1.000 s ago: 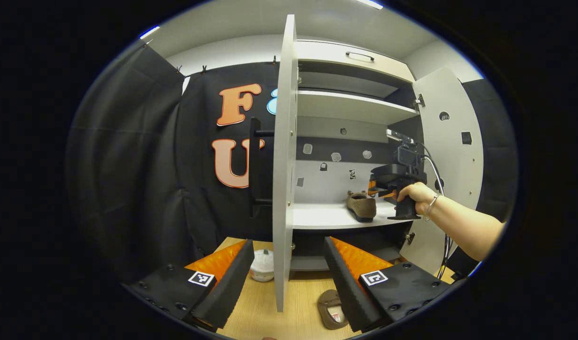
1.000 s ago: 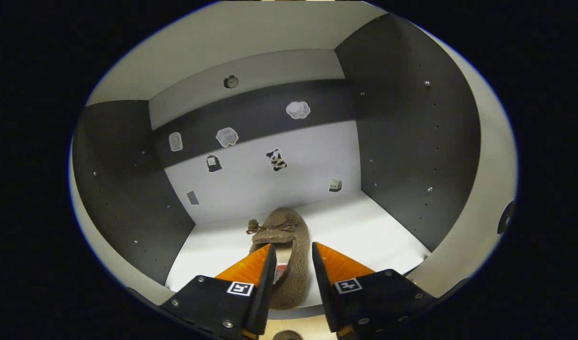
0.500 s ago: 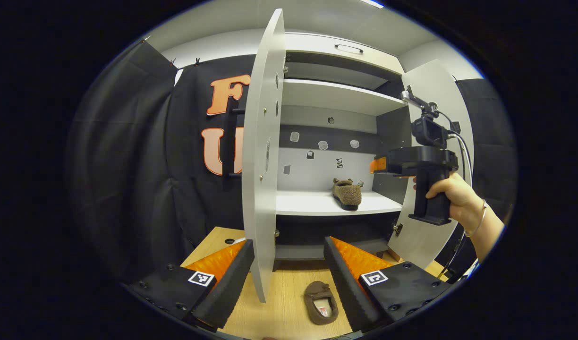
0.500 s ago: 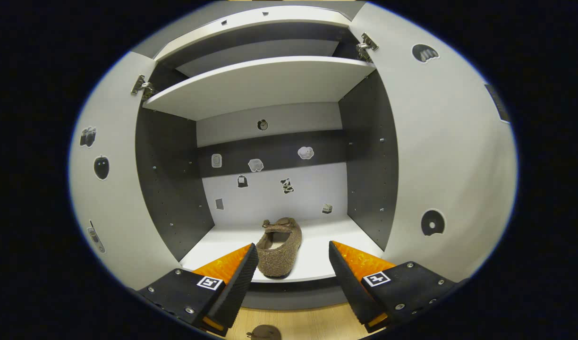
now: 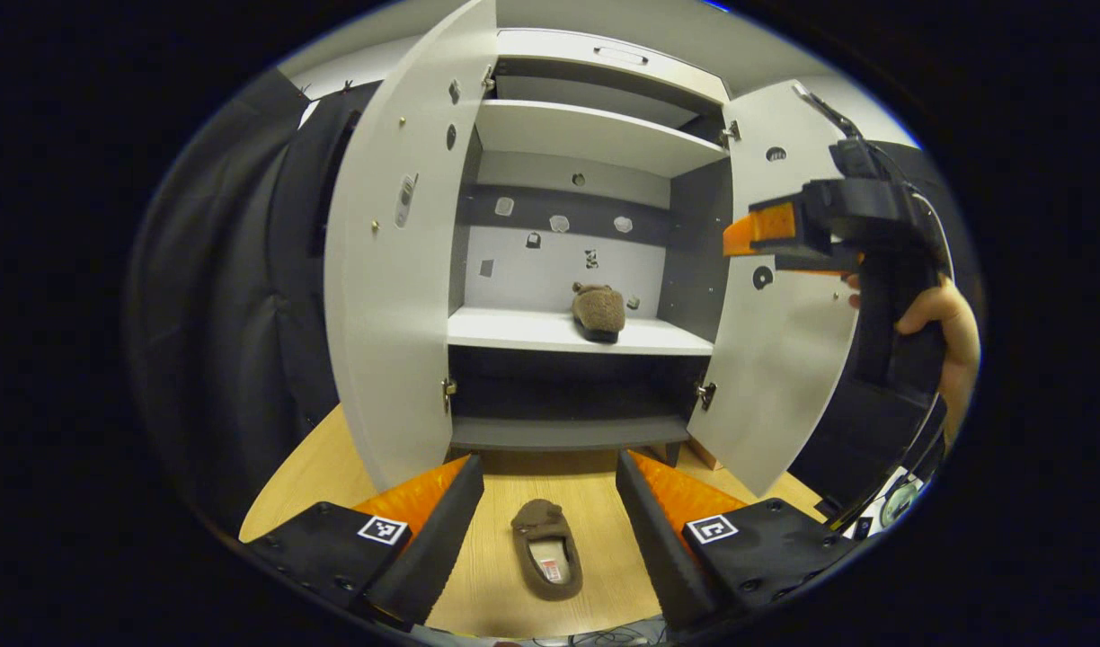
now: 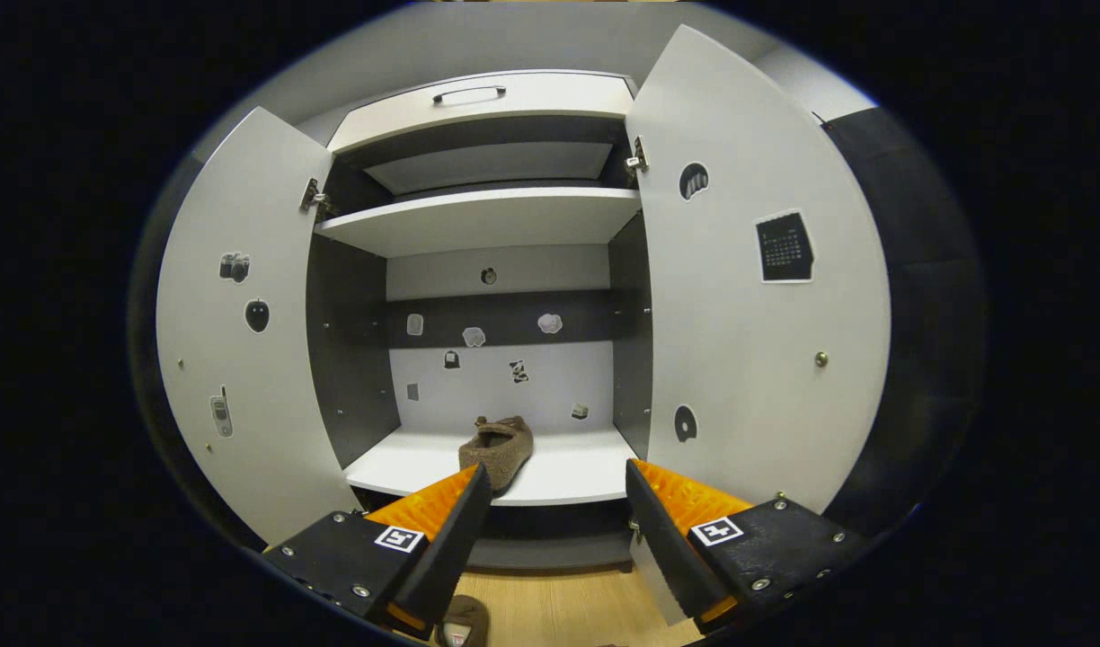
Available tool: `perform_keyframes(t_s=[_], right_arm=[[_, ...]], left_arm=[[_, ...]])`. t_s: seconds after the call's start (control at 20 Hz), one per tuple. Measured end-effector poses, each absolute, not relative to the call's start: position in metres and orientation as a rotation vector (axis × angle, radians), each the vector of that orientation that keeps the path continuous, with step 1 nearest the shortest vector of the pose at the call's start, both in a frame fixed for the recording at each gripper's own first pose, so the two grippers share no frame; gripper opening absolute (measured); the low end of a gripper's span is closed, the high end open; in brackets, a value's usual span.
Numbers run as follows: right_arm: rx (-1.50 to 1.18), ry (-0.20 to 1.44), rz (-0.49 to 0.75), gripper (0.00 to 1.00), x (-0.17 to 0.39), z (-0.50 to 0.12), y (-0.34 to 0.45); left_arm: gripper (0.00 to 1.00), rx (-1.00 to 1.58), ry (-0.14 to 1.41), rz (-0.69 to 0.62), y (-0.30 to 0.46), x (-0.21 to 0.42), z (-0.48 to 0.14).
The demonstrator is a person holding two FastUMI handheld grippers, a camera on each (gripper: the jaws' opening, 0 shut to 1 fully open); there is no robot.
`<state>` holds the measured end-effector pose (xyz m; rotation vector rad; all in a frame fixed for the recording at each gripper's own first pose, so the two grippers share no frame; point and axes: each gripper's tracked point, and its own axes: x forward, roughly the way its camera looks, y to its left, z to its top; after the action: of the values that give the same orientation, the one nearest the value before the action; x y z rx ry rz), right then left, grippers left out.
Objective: Grab one shoe with the right hand and put it into the shoe cabinet, grab the other shoe with the left hand and put it into the shoe cabinet; then close the right door with the right hand and the left door with the left hand.
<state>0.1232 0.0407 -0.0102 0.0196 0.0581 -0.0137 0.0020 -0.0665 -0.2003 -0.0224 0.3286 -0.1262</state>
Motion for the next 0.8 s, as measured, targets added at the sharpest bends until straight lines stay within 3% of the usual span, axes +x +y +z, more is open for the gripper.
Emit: perform_keyframes(t_s=[0.3, 0.8], right_arm=[[-0.04, 0.021, -0.068, 0.92, 0.088, -0.001, 0.001], [0.013, 0.051, -0.141, 0.92, 0.055, -0.005, -0.058]], left_arm=[[0.97, -0.011, 0.497, -0.177, -0.106, 0.014, -0.296], [0.98, -0.002, 0.867, -0.114, -0.102, 0.014, -0.456]])
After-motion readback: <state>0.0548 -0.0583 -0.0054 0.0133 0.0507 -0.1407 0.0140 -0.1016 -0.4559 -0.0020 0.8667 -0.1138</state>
